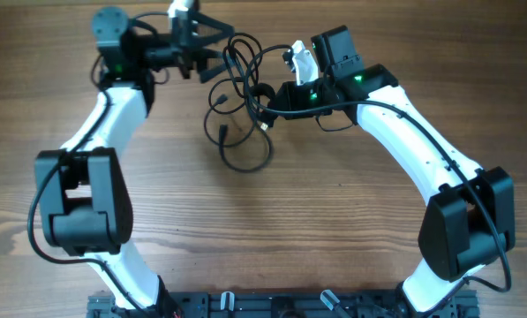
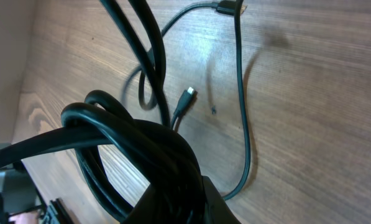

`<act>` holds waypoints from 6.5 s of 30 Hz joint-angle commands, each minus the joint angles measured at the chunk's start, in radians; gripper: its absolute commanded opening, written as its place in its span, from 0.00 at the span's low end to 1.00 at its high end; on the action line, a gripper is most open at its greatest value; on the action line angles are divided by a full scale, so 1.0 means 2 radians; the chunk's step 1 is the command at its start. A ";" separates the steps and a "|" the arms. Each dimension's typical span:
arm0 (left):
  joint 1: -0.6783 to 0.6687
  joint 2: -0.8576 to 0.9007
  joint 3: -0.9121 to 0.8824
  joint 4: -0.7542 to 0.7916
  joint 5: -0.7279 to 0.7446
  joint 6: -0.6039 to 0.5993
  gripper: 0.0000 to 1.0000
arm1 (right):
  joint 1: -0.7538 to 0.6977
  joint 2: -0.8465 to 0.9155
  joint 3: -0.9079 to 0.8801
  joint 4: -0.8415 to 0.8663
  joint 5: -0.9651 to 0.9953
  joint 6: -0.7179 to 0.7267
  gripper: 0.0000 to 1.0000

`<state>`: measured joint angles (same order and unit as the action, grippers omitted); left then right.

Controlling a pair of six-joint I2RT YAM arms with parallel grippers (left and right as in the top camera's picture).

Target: Untangle cables

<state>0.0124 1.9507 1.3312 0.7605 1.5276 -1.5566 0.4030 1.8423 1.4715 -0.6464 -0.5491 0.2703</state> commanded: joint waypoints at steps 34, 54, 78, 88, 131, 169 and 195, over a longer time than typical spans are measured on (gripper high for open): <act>-0.135 -0.082 0.006 -0.684 -0.347 0.525 0.32 | -0.027 0.008 0.003 -0.025 -0.014 0.037 0.04; -0.159 -0.142 0.006 -0.708 -0.336 0.579 0.29 | -0.027 0.008 0.003 -0.027 -0.025 0.049 0.04; -0.198 -0.110 0.006 -0.649 -0.588 0.535 0.28 | -0.027 0.008 0.003 -0.029 -0.041 0.049 0.04; -0.148 -0.094 0.006 -0.684 -0.560 0.535 0.04 | -0.056 0.004 0.015 -0.016 -0.156 0.048 0.04; -0.109 -0.094 0.006 -0.761 -0.491 0.592 0.04 | -0.080 -0.095 0.017 0.030 -0.117 0.017 0.04; -0.109 -0.094 0.006 -0.720 -0.309 0.565 0.04 | 0.048 -0.015 0.013 -0.050 0.147 0.009 0.17; -0.109 -0.094 0.006 -0.760 -0.295 0.607 0.04 | -0.115 -0.033 0.013 0.056 0.015 0.012 0.04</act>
<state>-0.2100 1.7580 1.3457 -0.7624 0.8246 -0.3977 0.1261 1.8061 1.4818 -0.5266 -0.6548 0.4335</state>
